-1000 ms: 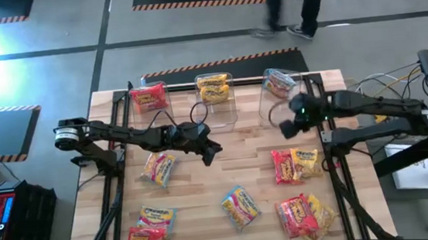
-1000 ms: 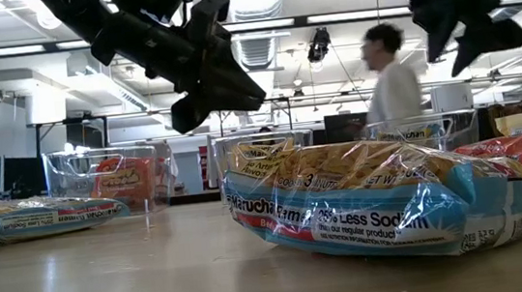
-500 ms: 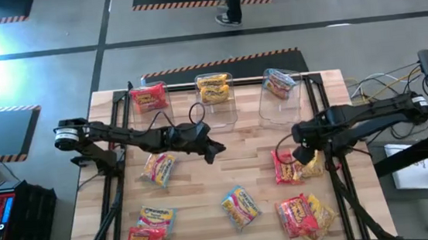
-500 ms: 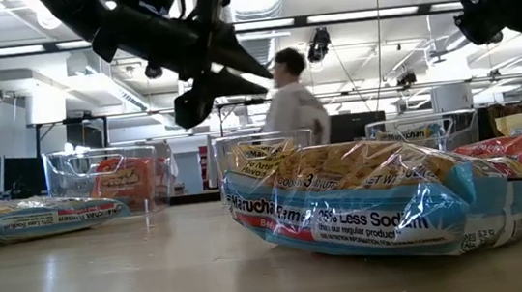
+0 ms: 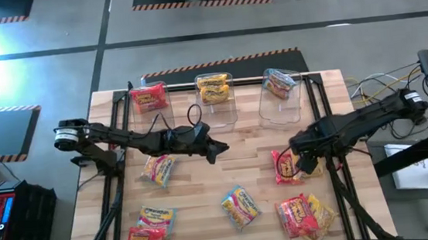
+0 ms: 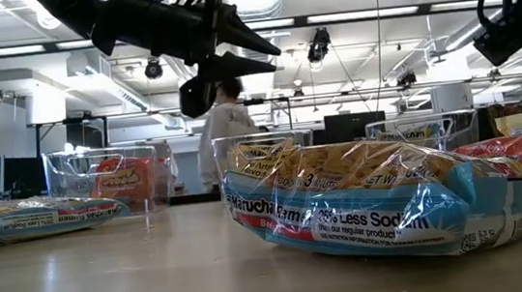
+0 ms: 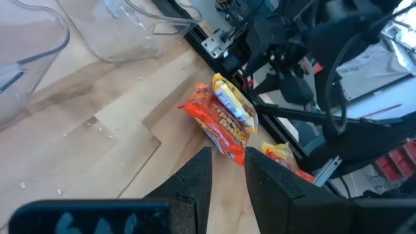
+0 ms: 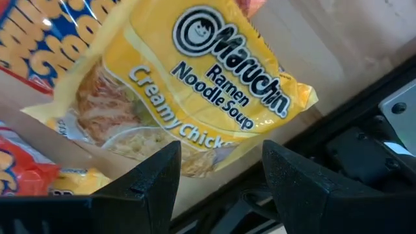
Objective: Sort Maruchan noodles
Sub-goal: Put the yellow noodle pack into the middle transparent bin
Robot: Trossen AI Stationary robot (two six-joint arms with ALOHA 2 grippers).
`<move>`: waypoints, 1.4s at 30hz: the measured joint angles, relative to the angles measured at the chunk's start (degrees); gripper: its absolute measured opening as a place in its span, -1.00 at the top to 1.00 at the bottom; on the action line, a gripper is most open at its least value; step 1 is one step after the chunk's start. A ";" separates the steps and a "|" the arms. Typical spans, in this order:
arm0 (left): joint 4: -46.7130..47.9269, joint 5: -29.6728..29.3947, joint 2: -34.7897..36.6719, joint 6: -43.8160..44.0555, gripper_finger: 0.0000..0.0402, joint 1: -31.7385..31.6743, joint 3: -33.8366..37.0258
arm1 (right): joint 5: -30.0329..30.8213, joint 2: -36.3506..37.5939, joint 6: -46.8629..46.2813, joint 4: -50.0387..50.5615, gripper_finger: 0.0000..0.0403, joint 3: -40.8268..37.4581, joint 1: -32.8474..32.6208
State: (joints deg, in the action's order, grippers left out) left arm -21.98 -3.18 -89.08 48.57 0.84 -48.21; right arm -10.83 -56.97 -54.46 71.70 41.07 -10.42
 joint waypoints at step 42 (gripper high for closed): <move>-1.48 8.57 -4.80 5.17 0.18 -0.20 -0.99 | 5.01 -5.30 -5.49 -33.44 -0.01 3.07 -0.38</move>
State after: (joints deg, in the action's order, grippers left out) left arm -23.45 5.39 -93.88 53.74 0.64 -49.20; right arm -5.82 -62.26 -59.95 38.26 44.14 -10.80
